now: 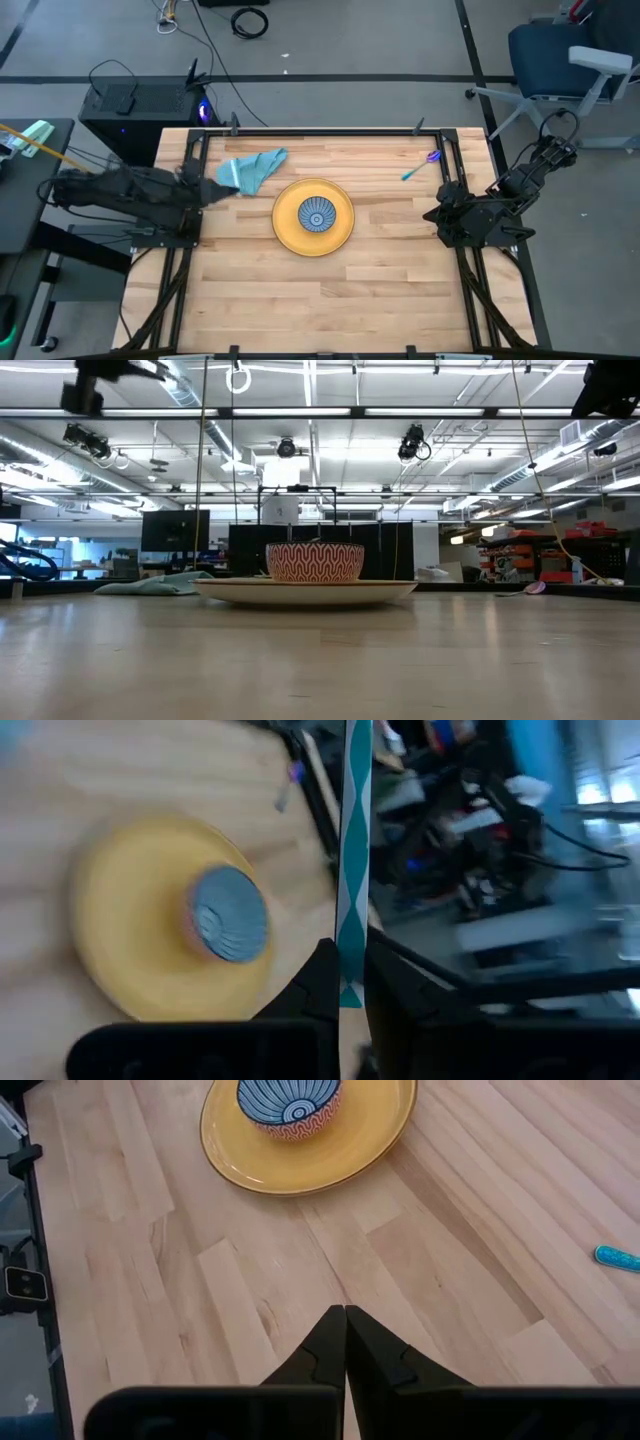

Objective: Set table place
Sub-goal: Put the blue fork to the left of the yellow plate

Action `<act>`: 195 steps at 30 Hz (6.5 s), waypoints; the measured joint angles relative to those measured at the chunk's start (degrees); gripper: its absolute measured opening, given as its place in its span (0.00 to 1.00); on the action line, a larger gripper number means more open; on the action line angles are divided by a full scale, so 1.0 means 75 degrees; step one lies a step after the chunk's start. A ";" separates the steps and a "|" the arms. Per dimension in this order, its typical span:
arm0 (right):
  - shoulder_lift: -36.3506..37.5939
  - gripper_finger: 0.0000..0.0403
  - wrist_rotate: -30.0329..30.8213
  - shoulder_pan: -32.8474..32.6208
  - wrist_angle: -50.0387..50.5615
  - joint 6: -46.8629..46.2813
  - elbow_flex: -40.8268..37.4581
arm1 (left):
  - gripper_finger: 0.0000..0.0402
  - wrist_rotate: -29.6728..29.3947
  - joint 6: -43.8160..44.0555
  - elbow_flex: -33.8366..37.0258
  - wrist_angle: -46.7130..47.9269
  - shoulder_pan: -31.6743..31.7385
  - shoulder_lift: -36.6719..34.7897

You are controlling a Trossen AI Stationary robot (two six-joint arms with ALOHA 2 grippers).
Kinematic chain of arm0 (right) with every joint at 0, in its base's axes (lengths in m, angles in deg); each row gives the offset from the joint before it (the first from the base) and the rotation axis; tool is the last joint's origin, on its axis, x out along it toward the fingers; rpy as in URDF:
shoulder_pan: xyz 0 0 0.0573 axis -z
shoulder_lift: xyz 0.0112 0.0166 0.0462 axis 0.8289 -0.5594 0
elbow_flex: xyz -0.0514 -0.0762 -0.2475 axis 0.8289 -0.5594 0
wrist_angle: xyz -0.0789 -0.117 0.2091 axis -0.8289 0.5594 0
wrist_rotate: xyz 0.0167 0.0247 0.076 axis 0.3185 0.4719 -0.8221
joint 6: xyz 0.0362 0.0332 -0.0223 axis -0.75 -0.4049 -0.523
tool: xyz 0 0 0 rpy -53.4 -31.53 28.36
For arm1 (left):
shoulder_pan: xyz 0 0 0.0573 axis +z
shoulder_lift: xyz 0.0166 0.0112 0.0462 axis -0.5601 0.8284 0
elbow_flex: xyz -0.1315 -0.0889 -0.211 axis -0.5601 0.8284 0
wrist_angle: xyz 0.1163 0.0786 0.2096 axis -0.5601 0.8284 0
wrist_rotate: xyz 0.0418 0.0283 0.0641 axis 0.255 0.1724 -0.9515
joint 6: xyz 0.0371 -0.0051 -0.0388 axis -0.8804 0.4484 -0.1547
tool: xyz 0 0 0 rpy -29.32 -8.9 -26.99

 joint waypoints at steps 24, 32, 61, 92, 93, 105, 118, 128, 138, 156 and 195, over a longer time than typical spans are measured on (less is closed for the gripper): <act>0.0000 0.03 -0.0251 0.0000 -0.0009 -0.0410 0.0000 | 0.08 0.1319 0.4302 0.5803 -0.5378 -0.0502 -0.0571; 0.0000 0.03 -0.0248 0.0000 -0.0016 -0.0501 0.0000 | 0.08 0.1547 0.5238 0.5799 -0.4872 -0.0499 -0.0568; 0.0000 0.03 -0.0248 0.0000 -0.0019 -0.0663 0.0000 | 0.23 0.2118 0.6111 0.5808 -0.4766 -0.0490 0.0776; 0.0000 0.03 -0.0251 0.0000 -0.0013 -0.0597 0.0000 | 0.11 0.0417 0.2648 0.3220 -0.2066 -0.0192 0.0945; 0.0000 0.03 -0.0251 0.0000 -0.0013 -0.0607 0.0000 | 0.09 0.0327 0.2472 0.2837 -0.1442 -0.0153 0.1072; 0.0000 0.03 -0.0251 0.0000 -0.0013 -0.0682 0.0000 | 0.04 0.1086 0.2555 -0.0715 0.3519 0.0724 0.4393; 0.0000 0.03 -0.0390 0.0000 -0.0013 -0.0779 0.0000 | 0.09 0.1681 0.2493 -0.2529 0.4534 0.1125 0.7586; 0.0000 0.03 -0.0573 0.0000 -0.0006 -0.0717 0.0000 | 0.18 0.2136 0.3847 -0.2567 0.4776 0.1570 0.7785; 0.0000 0.03 -0.0539 0.0000 0.0010 -0.0523 0.0000 | 0.17 0.2099 0.3786 -0.2564 0.5090 0.1561 0.7785; 0.0000 0.03 -0.0539 0.0000 0.0005 -0.0776 0.0000 | 0.15 0.2063 0.5225 -0.2555 0.4166 0.1300 0.7786; 0.0000 0.03 -0.0539 0.0000 -0.0010 -0.0779 0.0000 | 0.26 0.2990 0.5864 -0.2552 0.4390 0.1322 0.9247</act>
